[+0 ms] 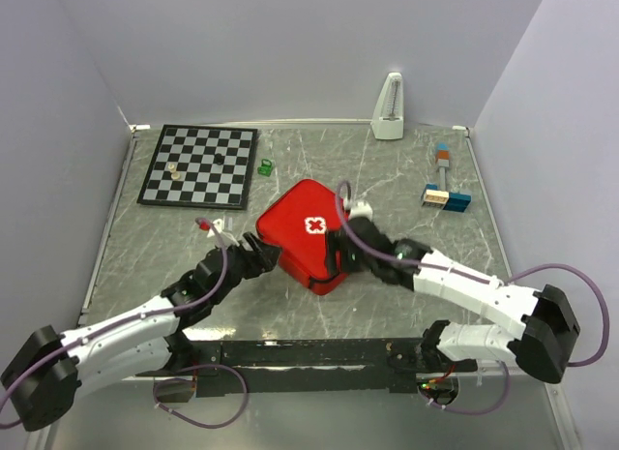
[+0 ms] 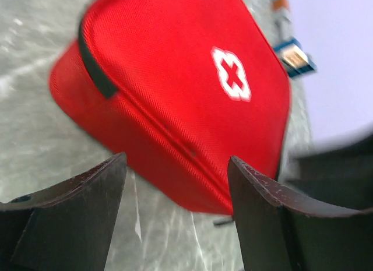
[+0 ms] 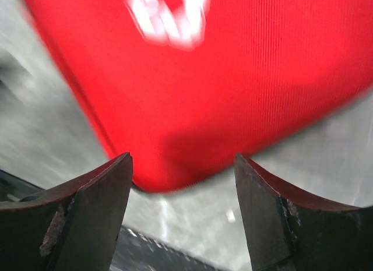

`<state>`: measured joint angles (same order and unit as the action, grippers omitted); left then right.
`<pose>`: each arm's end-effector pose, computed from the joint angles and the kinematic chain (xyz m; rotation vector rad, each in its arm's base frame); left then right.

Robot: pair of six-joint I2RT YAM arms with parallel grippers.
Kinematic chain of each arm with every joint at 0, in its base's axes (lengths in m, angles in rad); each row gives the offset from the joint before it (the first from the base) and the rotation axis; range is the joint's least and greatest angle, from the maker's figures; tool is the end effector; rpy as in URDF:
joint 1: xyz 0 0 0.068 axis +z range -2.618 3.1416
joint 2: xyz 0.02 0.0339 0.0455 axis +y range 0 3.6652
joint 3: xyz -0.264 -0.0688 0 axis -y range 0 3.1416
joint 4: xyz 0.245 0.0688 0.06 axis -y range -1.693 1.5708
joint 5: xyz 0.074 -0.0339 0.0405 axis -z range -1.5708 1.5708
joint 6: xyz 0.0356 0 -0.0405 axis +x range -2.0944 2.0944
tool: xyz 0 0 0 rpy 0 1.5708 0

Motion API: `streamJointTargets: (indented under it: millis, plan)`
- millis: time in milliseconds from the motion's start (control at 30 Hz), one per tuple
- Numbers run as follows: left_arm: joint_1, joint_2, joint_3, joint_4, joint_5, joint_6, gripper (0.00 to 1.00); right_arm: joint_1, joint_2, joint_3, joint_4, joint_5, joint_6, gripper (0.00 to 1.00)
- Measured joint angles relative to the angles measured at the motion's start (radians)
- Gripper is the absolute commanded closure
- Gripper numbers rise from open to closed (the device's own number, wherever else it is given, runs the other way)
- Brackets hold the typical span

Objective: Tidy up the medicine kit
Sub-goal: Adjust the medicine box at the center of the board.

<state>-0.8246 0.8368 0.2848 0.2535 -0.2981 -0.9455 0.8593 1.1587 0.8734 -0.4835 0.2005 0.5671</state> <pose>0.1343 -0.1298 0.2004 -0.3344 1.9375 -0.9312 0.1650 0.1806 0.2683 -0.2449 2.3577 0.4768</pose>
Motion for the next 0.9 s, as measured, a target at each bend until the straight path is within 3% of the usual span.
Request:
streamJointTargets:
  millis: [200,400,500,600,767,900]
  plan:
    - [0.068,0.174,0.200,-0.024,-0.058,0.025,0.26,0.136,-0.066,-0.102,-0.069,0.125,0.148,0.24]
    - [0.221,0.355,0.425,-0.021,-0.047,0.106,0.25,0.131,-0.070,-0.091,-0.096,0.176,0.261,0.23]
    - [0.253,0.455,0.515,-0.049,-0.038,0.157,0.25,0.052,-0.116,-0.136,-0.088,0.154,0.290,0.22]
    - [0.283,0.571,0.591,-0.068,0.016,0.195,0.24,-0.109,-0.174,-0.215,-0.030,0.077,0.283,0.19]
    - [0.312,0.623,0.546,-0.044,0.153,0.201,0.25,-0.282,-0.182,-0.318,0.154,-0.150,0.252,0.16]
    - [0.313,0.667,0.527,-0.006,0.257,0.200,0.27,-0.327,-0.084,-0.300,0.260,-0.280,0.226,0.17]
